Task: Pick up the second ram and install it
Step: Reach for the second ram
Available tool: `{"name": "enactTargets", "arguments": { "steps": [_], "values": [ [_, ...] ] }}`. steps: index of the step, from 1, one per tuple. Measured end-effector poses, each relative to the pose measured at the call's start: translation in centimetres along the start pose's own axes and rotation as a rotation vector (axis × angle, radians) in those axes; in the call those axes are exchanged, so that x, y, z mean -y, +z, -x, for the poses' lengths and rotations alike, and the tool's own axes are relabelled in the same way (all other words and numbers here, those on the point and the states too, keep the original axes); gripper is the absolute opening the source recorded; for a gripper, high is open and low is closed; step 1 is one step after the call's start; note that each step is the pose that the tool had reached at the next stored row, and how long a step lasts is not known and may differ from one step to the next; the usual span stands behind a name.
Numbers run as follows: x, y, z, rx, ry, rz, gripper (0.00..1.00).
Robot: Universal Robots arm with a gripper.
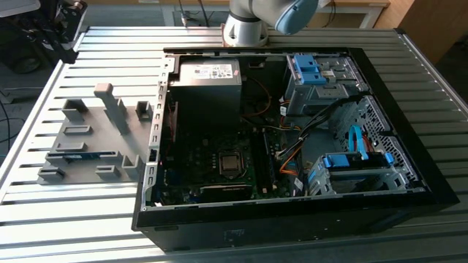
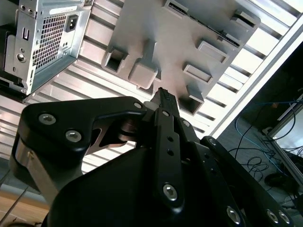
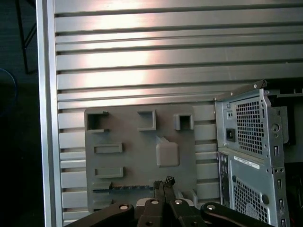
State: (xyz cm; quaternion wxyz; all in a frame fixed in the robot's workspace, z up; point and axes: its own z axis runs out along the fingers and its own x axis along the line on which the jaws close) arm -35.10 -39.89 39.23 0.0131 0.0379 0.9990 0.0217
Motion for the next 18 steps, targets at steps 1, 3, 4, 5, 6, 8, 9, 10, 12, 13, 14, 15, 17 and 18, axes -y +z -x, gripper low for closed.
{"name": "enactTargets", "arguments": {
  "steps": [1,3,4,5,6,8,9,10,12,13,14,15,17,18],
  "values": [
    [0.01,-0.01,-0.13,0.0,0.0,0.0,0.11],
    [0.03,-0.01,-0.37,0.0,0.0,0.0,0.11],
    [0.04,-0.02,-0.5,0.0,0.0,0.0,0.11],
    [0.05,-0.01,-0.62,0.0001,0.0,0.0001,0.11],
    [0.06,-0.02,-0.76,0.0,0.0,0.0,0.11],
    [0.07,-0.03,-1.01,-0.0001,0.0,0.0,0.11],
    [0.08,-0.03,-1.13,0.0,0.0,-0.0001,0.11],
    [0.09,-0.04,-1.25,0.0,0.0,-0.0001,0.11],
    [0.11,-0.04,-1.51,0.0,0.0,0.0,0.11],
    [0.12,-0.05,-1.63,0.0,0.0,0.0,0.11],
    [0.13,-0.05,-1.76,-0.0001,0.0,0.0,0.11],
    [0.14,-0.05,-1.88,0.0,0.0,0.0,0.11],
    [0.16,-0.06,-2.12,0.0,0.0,0.0,0.11],
    [0.17,-0.06,-2.22,0.0,0.0,0.0,0.11]
  ]
}}
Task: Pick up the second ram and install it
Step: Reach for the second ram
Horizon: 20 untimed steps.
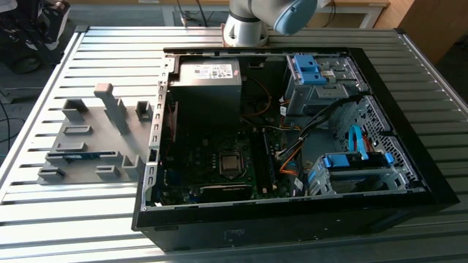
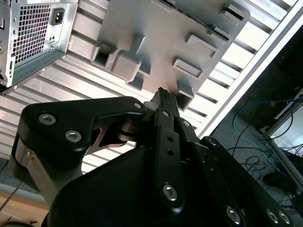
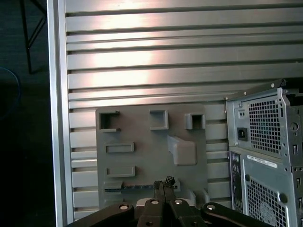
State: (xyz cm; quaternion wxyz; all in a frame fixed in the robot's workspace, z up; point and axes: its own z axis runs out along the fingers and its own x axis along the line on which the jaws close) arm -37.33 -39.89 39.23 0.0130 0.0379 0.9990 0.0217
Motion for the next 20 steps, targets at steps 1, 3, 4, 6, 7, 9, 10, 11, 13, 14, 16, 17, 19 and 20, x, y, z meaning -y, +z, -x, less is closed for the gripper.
{"name": "enactTargets", "arguments": {
  "steps": [1,3,4,6,7,9,10,11,13,14,16,17,19,20],
  "values": [
    [0.01,0.0,-0.11,0.0,0.0,0.0,0.11],
    [0.03,-0.01,-0.34,0.0,0.0,0.0,0.11],
    [0.04,-0.01,-0.46,0.0001,0.0,0.0001,0.11],
    [0.05,-0.02,-0.71,0.0,0.0,0.0,0.11],
    [0.06,-0.02,-0.84,0.0,0.0,0.0,0.11],
    [0.08,-0.03,-1.1,0.0,0.0,0.0,0.11],
    [0.09,-0.03,-1.23,0.0001,0.0,0.0,0.11],
    [0.1,-0.04,-1.37,0.0,0.0,0.0,0.11],
    [0.13,-0.04,-1.64,0.0001,0.0,0.0001,0.11],
    [0.14,-0.05,-1.79,0.0001,0.0,0.0001,0.11],
    [0.21,-0.08,-2.77,0.0,0.0,0.0,0.11],
    [0.22,-0.08,-2.89,0.0,0.0,0.0,0.11],
    [0.23,-0.09,-3.12,0.0,0.0,0.0,0.11],
    [0.24,-0.09,-3.23,0.0,0.0,0.0,0.11]
  ]
}}
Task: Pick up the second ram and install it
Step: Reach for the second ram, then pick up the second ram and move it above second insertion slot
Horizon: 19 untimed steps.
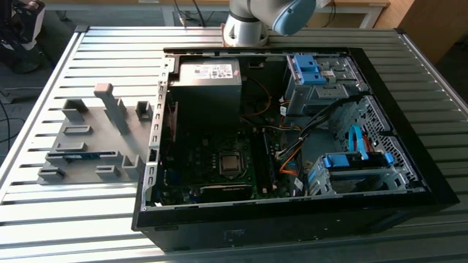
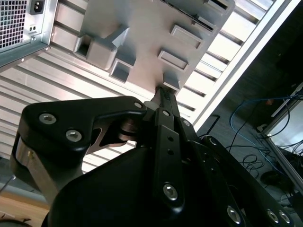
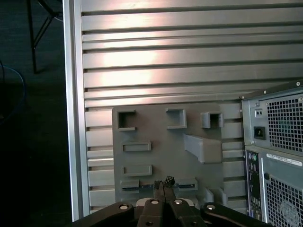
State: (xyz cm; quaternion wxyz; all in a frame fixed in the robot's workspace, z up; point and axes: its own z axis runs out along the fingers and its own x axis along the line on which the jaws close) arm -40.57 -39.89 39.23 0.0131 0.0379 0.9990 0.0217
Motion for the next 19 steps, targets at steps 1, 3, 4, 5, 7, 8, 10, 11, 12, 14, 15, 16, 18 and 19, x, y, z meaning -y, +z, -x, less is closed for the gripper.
{"name": "enactTargets", "arguments": {
  "steps": [1,3,4,5,7,8,10,11,12,14,15,16,18,19],
  "values": [
    [0.01,0.0,-0.1,0.0,0.0,0.0,0.11],
    [0.02,-0.01,-0.27,0.0,0.0,0.0,0.11],
    [0.03,-0.01,-0.3,0.0,0.0,-0.0001,0.11],
    [0.03,-0.01,-0.31,0.0,0.0,0.0,0.11],
    [0.03,-0.01,-0.33,0.0,0.0,0.0,0.11],
    [0.03,-0.01,-0.33,0.0,0.0,0.0,0.11],
    [0.03,-0.01,-0.34,0.0,0.0,0.0,0.11],
    [0.03,-0.01,-0.34,0.0,0.0,0.0,0.11],
    [0.03,-0.01,-0.34,0.0,0.0,0.0,0.11],
    [0.03,-0.01,-0.34,0.0,0.0,0.0,0.11],
    [0.03,-0.01,-0.34,0.0,0.0,0.0,0.11],
    [0.03,-0.01,-0.34,0.0,0.0,0.0,0.11],
    [0.03,-0.01,-0.34,0.0,-0.001,0.0,0.11],
    [0.03,-0.01,-0.34,0.0,-0.002,0.0,0.11]
  ]
}}
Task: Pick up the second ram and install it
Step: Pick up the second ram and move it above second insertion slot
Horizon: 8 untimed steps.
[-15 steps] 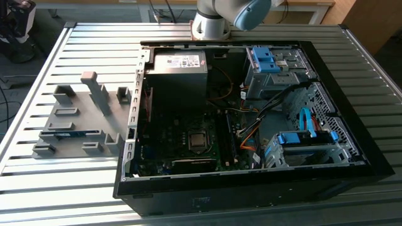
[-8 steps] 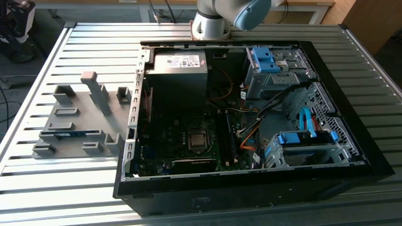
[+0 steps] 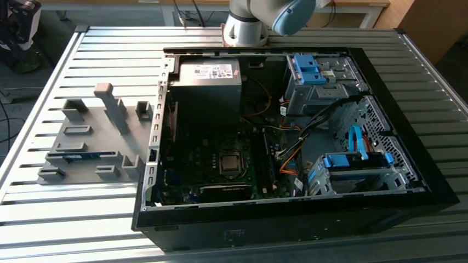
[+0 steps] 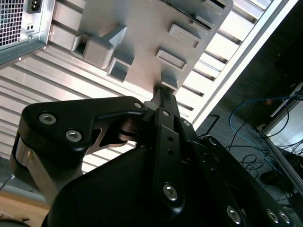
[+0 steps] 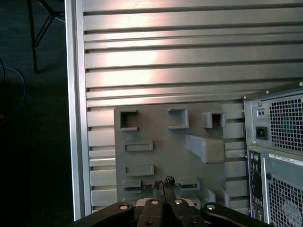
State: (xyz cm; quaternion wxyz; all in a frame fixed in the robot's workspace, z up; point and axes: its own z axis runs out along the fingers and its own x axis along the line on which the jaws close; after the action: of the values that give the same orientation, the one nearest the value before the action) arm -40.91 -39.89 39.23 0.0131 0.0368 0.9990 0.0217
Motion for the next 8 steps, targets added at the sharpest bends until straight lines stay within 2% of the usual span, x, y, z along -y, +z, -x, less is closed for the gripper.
{"name": "enactTargets", "arguments": {
  "steps": [8],
  "values": [
    [0.05,0.01,-0.01,-0.0015,-0.035,0.001,0.11]
  ]
}}
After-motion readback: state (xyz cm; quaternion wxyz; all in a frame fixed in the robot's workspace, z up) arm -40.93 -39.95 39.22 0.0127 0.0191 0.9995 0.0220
